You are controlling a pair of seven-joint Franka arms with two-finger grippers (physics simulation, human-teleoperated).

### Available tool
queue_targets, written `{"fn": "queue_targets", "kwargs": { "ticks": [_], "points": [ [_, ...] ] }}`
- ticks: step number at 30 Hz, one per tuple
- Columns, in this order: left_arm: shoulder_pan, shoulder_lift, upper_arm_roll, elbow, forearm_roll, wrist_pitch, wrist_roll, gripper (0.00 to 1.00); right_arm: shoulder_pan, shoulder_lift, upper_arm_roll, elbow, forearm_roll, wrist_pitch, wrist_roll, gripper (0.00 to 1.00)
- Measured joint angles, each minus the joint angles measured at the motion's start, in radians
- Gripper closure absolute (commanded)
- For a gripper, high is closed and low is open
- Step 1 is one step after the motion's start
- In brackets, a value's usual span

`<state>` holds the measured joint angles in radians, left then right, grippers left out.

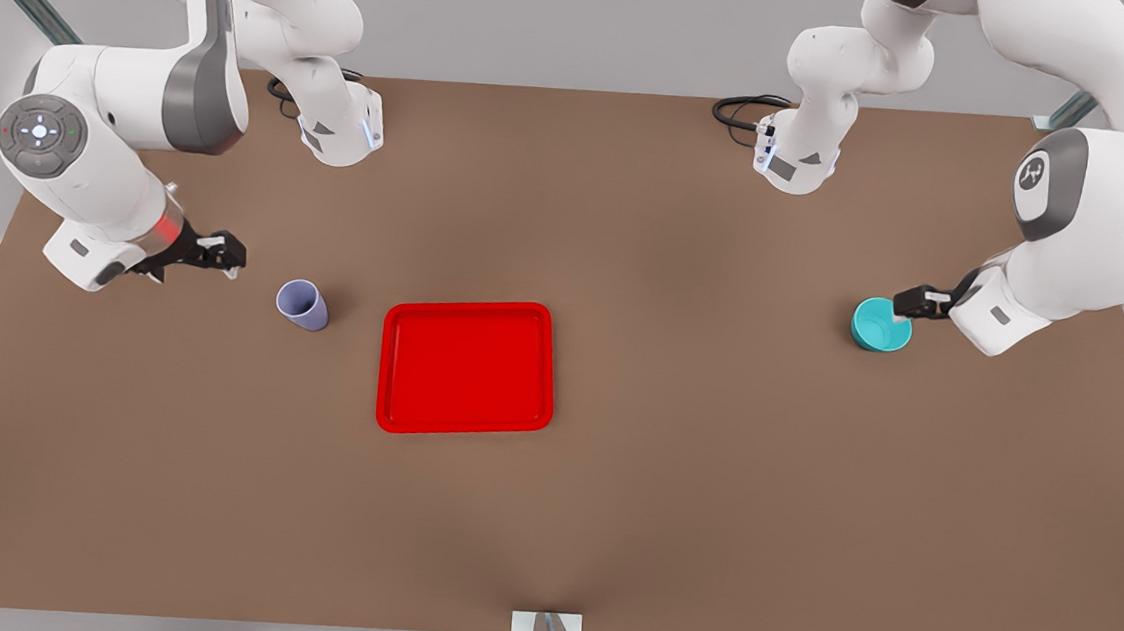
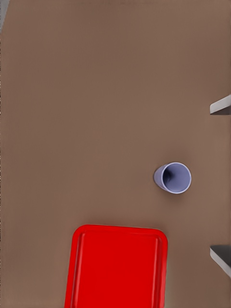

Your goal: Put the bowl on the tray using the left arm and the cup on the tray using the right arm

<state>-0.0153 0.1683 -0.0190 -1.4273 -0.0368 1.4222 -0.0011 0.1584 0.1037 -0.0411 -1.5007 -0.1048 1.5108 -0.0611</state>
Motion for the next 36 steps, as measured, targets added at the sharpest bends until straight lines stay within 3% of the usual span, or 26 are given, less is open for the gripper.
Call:
{"fn": "queue_targets", "kwargs": {
  "ticks": [7,13,17,24,34,35,36],
  "points": [
    [0.024,0.06,0.031,-0.027,0.0,-0.001,-0.023,0.0,0.002,0.002,-0.001,0.001,0.001,0.014,-0.006,0.0],
    [0.099,0.091,0.279,-0.569,-0.088,0.287,0.068,0.0,0.001,0.003,-0.002,0.002,0.003,0.016,-0.01,0.0],
    [0.095,0.1,0.329,-0.714,-0.11,0.518,0.172,0.0,0.001,0.005,-0.002,0.002,0.003,0.017,-0.011,0.0],
    [0.107,0.11,0.348,-0.809,-0.119,0.725,0.362,0.0,0.003,0.006,-0.002,0.002,0.003,0.017,-0.014,0.0],
    [0.105,0.169,0.342,-0.84,-0.192,0.801,0.545,0.0,0.002,0.01,-0.003,0.001,0.003,0.016,-0.017,0.0],
    [0.105,0.174,0.341,-0.839,-0.201,0.804,0.558,0.15,0.002,0.01,-0.003,0.001,0.003,0.016,-0.018,0.0],
    [0.104,0.177,0.34,-0.839,-0.21,0.806,0.57,0.44,0.002,0.01,-0.003,0.0,0.003,0.016,-0.018,0.0]
  ]
}}
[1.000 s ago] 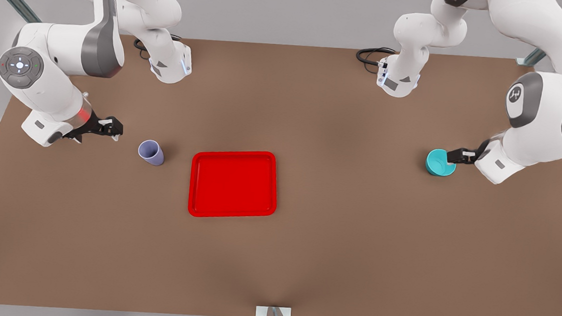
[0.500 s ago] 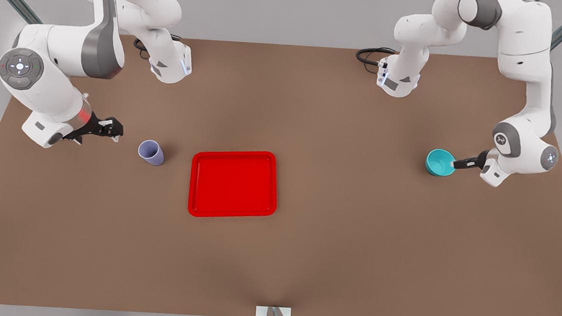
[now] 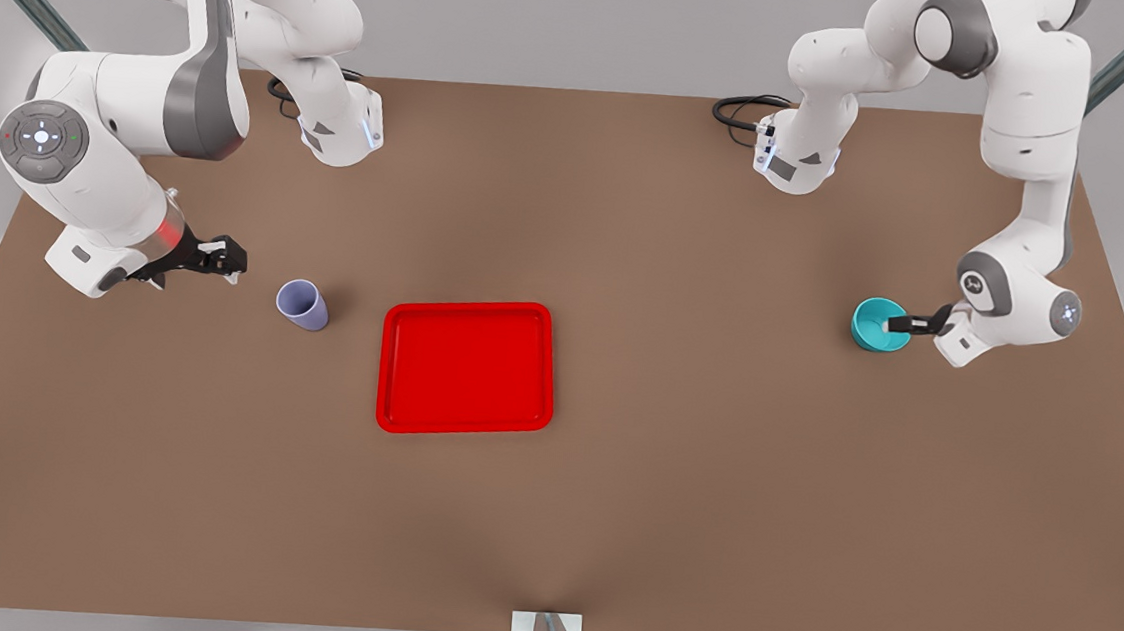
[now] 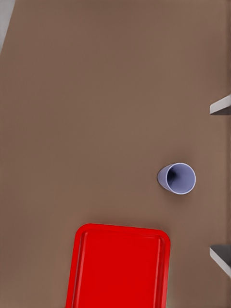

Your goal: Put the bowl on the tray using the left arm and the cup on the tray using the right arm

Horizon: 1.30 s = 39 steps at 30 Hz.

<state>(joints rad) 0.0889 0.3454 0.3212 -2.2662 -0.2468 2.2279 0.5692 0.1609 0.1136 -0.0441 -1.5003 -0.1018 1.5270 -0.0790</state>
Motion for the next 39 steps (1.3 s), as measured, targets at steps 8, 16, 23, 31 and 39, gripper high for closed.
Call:
{"fn": "queue_targets", "kwargs": {
  "ticks": [8,16,23,31,39],
  "points": [
    [-0.002,0.022,-0.008,0.002,-0.025,0.018,0.078,0.53,0.0,0.001,0.0,0.0,0.0,0.0,-0.001,0.0],
    [-0.011,0.007,-0.034,0.005,-0.021,0.038,0.108,0.79,0.002,0.002,-0.009,0.0,0.001,0.0,-0.007,0.0],
    [-0.316,-0.002,-0.206,0.396,-0.023,-0.113,-0.102,0.79,-0.001,0.002,-0.011,0.001,0.001,0.0,-0.012,0.0],
    [-0.731,0.416,-0.272,1.003,-0.021,-0.161,-0.594,0.79,-0.002,0.002,-0.011,0.0,0.002,0.0,-0.017,0.0],
    [-0.818,0.525,-0.274,1.102,-0.02,-0.074,-0.998,0.79,-0.001,0.005,-0.011,0.0,0.001,0.0,-0.02,0.0]
  ]
}}
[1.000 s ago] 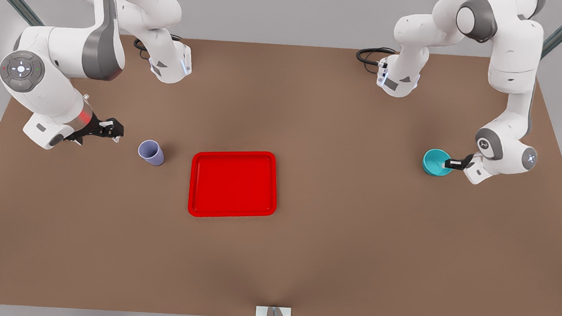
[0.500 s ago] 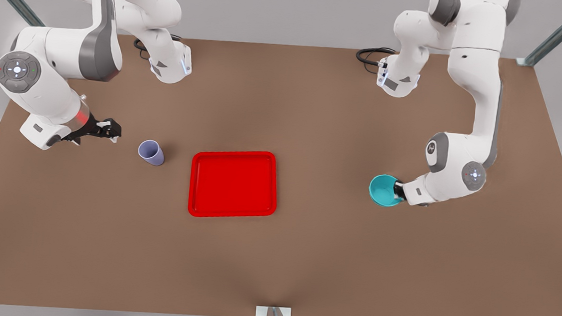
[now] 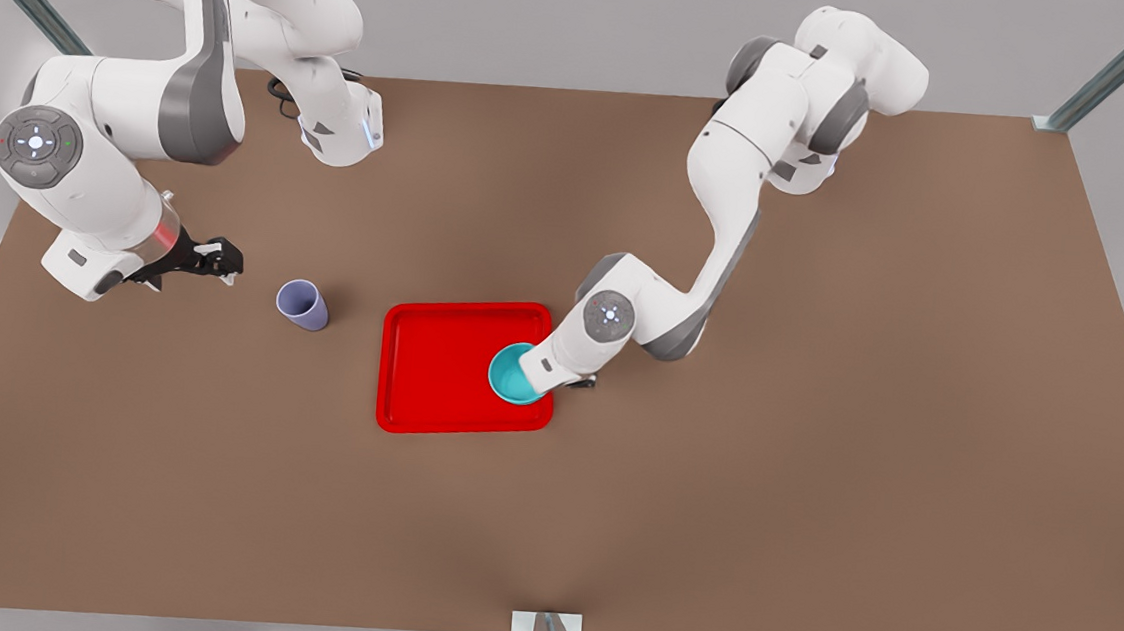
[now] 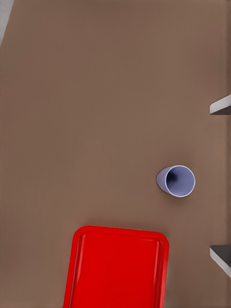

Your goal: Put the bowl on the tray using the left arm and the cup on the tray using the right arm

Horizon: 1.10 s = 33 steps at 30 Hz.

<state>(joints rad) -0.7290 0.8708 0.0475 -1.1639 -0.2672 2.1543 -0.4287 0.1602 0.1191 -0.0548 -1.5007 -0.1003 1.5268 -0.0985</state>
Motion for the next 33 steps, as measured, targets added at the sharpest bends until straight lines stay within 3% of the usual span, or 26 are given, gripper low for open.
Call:
{"fn": "queue_targets", "kwargs": {
  "ticks": [2,4,5,9,11,12,14,16,17,18,19,20,23,33],
  "points": [
    [-0.001,0.004,-0.014,-0.003,0.0,0.008,-0.076,0.79,0.0,0.001,0.0,0.0,0.0,0.0,-0.001,0.0],
    [-0.004,0.012,-0.021,-0.004,0.0,0.014,-0.143,0.72,0.001,0.003,0.0,0.0,0.0,0.0,-0.001,0.0],
    [-0.007,0.017,-0.023,-0.004,-0.001,0.016,-0.172,0.0,0.001,0.003,0.0,0.0,0.0,0.0,-0.001,0.0],
    [-0.01,0.024,-0.024,-0.01,-0.027,0.031,-0.258,0.0,0.001,0.003,0.0,0.0,0.0,0.0,-0.002,0.0],
    [0.018,-0.069,-0.014,-0.027,-0.029,-0.028,-0.281,0.0,0.0,0.003,0.0,0.0,0.0,0.0,-0.002,0.0],
    [0.045,-0.16,0.032,-0.028,-0.01,-0.095,-0.29,0.0,0.0,0.003,0.0,0.0,0.0,0.0,-0.003,0.0],
    [0.069,-0.325,0.243,0.009,0.025,-0.277,-0.279,0.0,0.002,0.004,0.0,-0.01,0.001,-0.002,-0.003,0.0],
    [0.085,-0.379,0.445,0.071,0.045,-0.468,-0.224,0.0,0.013,0.029,0.0,-0.055,0.01,-0.003,0.001,0.0],
    [0.17,-0.425,0.395,0.074,0.056,-0.544,-0.196,0.0,0.028,0.043,0.0,-0.083,0.014,0.004,0.008,0.0],
    [0.351,-0.493,0.194,0.012,0.093,-0.599,-0.17,0.0,0.044,0.049,0.0,-0.121,0.02,0.02,0.017,0.0],
    [0.463,-0.564,0.068,-0.062,0.131,-0.638,-0.144,0.0,0.056,0.052,0.0,-0.166,0.026,0.041,0.026,0.0],
    [0.51,-0.63,0.02,-0.112,0.16,-0.672,-0.119,0.0,0.06,0.049,0.0,-0.221,0.031,0.066,0.034,0.0],
    [0.561,-0.707,-0.01,-0.173,0.21,-0.78,-0.053,0.0,0.05,0.043,-0.023,-0.381,0.038,0.171,0.053,0.0],
    [0.562,-0.702,-0.013,-0.18,0.225,-0.932,0.103,0.0,0.04,-0.022,-0.13,-0.775,0.042,0.629,0.05,0.0]
  ]
}}
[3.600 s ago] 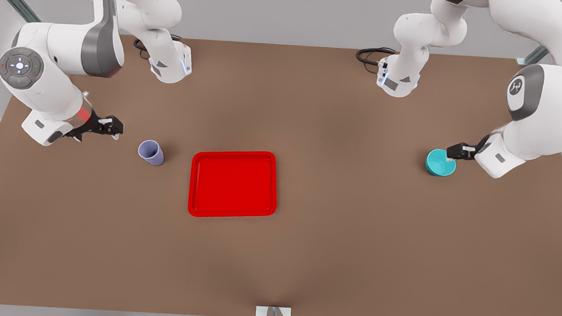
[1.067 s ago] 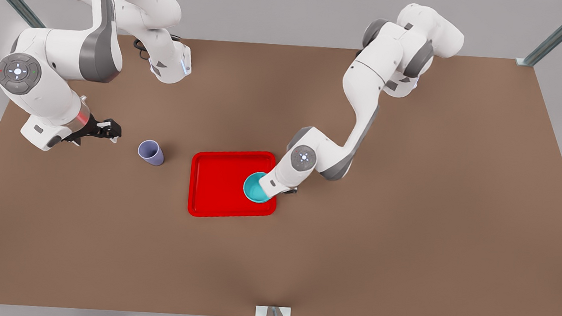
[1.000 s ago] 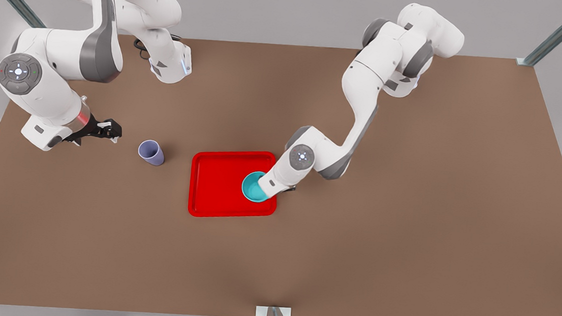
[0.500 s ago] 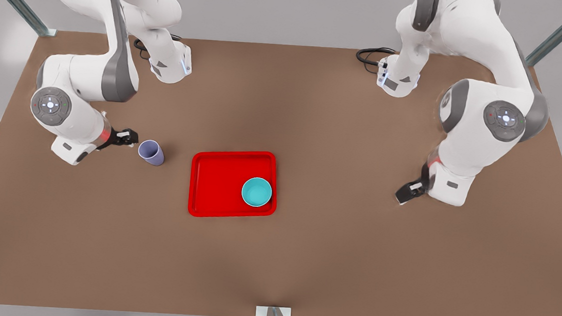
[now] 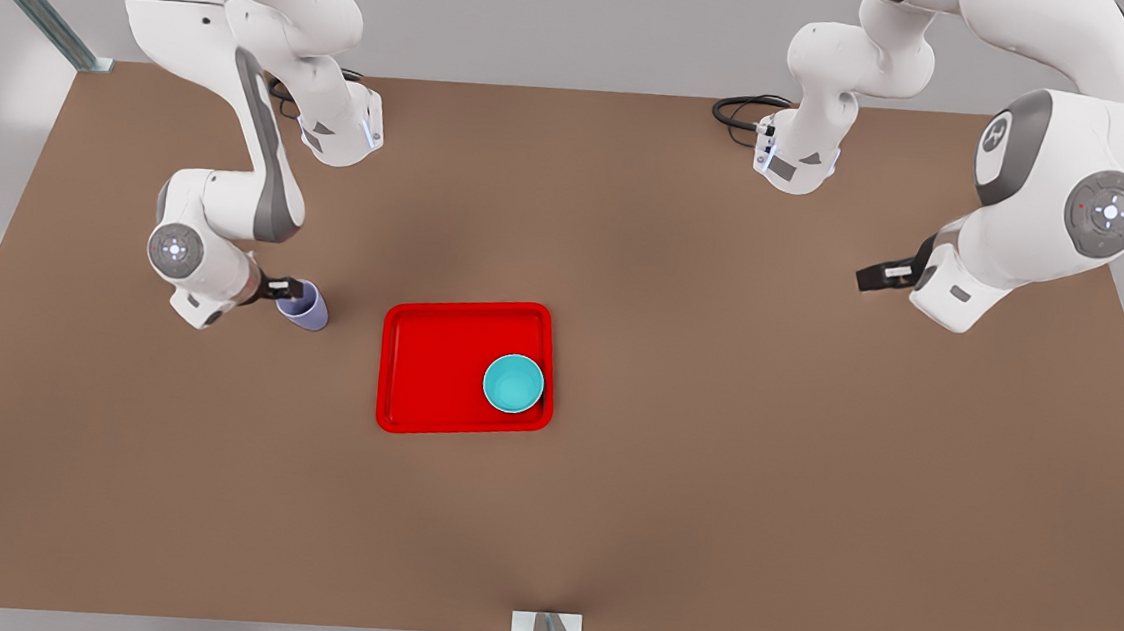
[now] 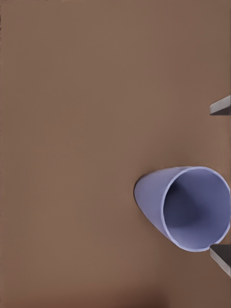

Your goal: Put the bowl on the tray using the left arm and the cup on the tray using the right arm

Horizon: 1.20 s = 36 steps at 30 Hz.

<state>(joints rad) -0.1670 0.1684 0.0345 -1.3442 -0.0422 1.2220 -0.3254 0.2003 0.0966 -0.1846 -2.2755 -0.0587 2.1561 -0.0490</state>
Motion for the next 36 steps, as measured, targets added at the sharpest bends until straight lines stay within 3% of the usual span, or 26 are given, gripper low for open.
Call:
{"fn": "queue_targets", "kwargs": {
  "ticks": [10,24,26,27,28,29,36],
  "points": [
    [-0.003,0.01,-0.002,0.0,-0.006,-0.029,0.09,0.0,0.01,0.004,-0.031,-0.114,0.0,0.221,-0.018,0.0],
    [-0.009,0.015,-0.004,0.0,-0.011,-0.04,0.151,0.0,0.011,0.041,-0.031,-0.17,0.001,0.272,-0.031,0.0],
    [-0.011,0.015,-0.004,0.0,-0.012,-0.041,0.157,0.0,0.012,0.046,-0.031,-0.168,0.003,0.272,-0.034,0.4],
    [-0.011,0.015,-0.004,0.0,-0.012,-0.041,0.159,0.0,0.012,0.047,-0.031,-0.165,0.004,0.269,-0.036,0.66],
    [-0.01,0.015,-0.004,0.0,-0.013,-0.041,0.162,0.0,0.012,0.048,-0.031,-0.163,0.006,0.266,-0.038,0.74],
    [-0.01,0.015,-0.004,0.0,-0.013,-0.041,0.164,0.0,0.013,0.048,-0.031,-0.161,0.008,0.262,-0.041,0.79],
    [-0.009,0.016,-0.004,0.0,-0.011,-0.042,0.18,0.0,0.034,0.045,-0.031,-0.147,0.014,0.239,-0.067,0.79]
  ]
}}
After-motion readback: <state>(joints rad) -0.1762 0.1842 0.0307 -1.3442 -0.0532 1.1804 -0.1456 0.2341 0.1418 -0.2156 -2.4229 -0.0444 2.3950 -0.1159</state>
